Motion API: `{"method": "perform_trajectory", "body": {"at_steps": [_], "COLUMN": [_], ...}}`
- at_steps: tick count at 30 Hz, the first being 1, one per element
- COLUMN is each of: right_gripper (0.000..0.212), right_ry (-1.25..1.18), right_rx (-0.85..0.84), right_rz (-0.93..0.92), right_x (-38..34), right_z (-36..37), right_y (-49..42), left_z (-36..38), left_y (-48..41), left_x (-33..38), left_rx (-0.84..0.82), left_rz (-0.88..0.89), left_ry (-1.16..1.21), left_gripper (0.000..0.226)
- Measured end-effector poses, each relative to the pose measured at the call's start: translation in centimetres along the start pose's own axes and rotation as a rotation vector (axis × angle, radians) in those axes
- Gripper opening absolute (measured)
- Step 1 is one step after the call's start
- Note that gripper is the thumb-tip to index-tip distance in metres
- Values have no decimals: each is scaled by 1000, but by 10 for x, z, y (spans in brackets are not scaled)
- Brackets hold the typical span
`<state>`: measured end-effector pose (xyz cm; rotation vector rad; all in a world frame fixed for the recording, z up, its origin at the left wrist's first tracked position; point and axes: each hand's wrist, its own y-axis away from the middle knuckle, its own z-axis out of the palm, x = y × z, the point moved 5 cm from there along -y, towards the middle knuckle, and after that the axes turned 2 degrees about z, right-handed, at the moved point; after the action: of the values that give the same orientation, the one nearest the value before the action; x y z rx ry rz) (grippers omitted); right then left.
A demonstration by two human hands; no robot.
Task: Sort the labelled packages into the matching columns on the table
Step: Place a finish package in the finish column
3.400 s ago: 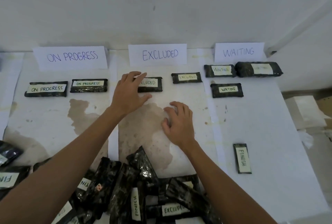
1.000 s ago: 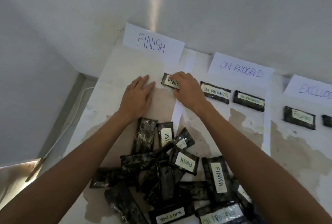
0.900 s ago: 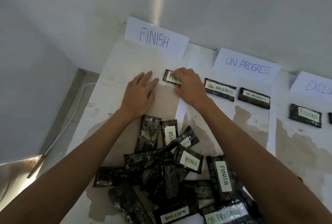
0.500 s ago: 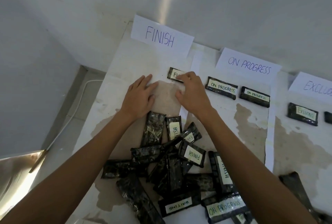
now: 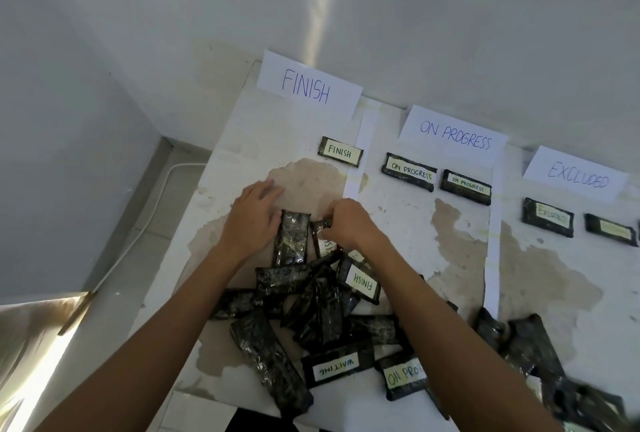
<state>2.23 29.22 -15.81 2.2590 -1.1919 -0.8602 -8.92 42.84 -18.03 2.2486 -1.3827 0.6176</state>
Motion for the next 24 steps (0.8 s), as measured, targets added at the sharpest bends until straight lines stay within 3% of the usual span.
{"method": "perform_trajectory", "body": {"at_steps": [3, 7, 13, 16, 18, 21, 24], "right_gripper": [30, 18, 12, 15, 31, 71, 72], "right_ry": [-33, -195, -827, -985, -888, -453, -100], "right_rx": [-59, -5, 29, 22, 66, 188, 231], "right_rz": [-10, -41, 38, 35, 19, -147, -351], "right_x": [3, 10, 34, 38, 42, 37, 18], "right_z": [-14, -36, -56, -55, -53, -56, -56], "right_y": [6, 20, 43, 55, 59, 60, 57], "left_z": [-8, -10, -7, -5, -6, -8, -9], "left_y": [10, 18, 24, 23, 23, 19, 12], "left_x": [17, 35, 60, 66, 68, 66, 61], "left_rx": [42, 15, -77, -110, -115, -113, -104], "left_rz": [9, -17, -218, -306, -299, -258, -235], "left_ry": [59, 184, 533, 671, 684, 632, 600], "left_gripper": [40, 36, 33, 31, 31, 33, 34]}}
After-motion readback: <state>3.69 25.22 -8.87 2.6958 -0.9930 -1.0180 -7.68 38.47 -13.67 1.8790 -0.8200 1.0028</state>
